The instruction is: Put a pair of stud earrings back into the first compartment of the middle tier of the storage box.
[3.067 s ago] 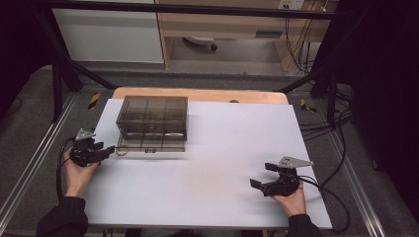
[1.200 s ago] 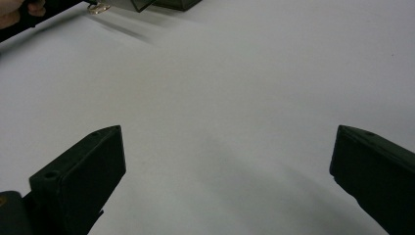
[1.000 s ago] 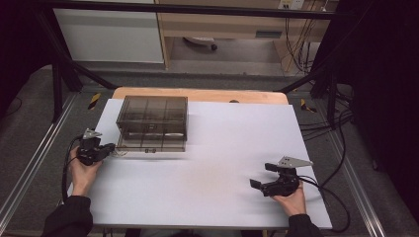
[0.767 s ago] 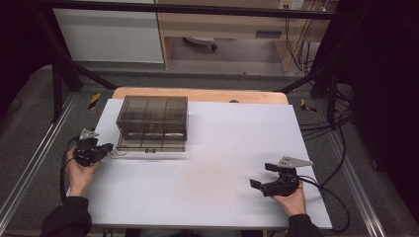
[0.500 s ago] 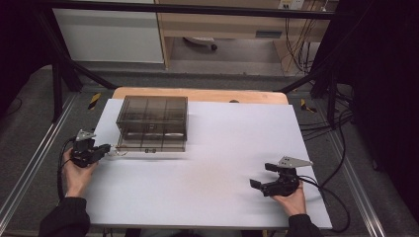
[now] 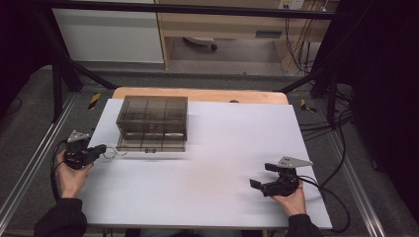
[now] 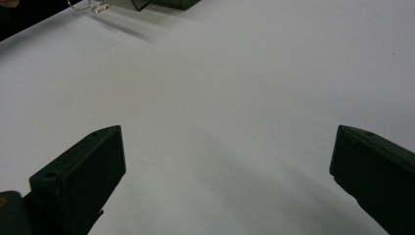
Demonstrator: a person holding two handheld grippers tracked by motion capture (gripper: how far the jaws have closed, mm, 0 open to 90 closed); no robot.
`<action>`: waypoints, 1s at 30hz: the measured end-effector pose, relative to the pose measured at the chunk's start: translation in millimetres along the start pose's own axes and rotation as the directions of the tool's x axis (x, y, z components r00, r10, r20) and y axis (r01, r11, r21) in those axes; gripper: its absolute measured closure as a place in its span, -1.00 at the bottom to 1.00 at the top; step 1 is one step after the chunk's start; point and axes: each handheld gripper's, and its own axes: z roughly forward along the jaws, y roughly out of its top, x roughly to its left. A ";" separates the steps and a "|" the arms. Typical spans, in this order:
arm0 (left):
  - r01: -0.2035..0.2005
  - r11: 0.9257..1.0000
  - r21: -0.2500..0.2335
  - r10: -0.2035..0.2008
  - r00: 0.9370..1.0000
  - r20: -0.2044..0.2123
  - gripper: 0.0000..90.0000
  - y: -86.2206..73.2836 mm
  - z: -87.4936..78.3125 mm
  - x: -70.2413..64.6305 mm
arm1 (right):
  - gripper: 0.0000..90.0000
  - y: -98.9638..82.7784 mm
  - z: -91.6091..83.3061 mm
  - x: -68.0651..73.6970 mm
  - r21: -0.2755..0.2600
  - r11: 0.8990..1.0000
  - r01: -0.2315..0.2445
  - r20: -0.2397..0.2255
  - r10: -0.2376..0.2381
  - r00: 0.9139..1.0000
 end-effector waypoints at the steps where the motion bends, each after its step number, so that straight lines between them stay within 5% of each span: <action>1: -0.005 1.000 0.001 0.005 1.000 -0.003 0.90 0.5 -0.9 -0.3 | -0.99 -0.1 0.0 0.0 -0.001 1.000 0.001 0.001 -0.001 1.000; 30: -0.022 0.997 -0.070 0.024 0.999 0.032 0.90 21.9 -40.7 -12.6 | -0.99 -0.1 0.2 -0.2 0.002 1.000 0.003 0.002 -0.003 1.000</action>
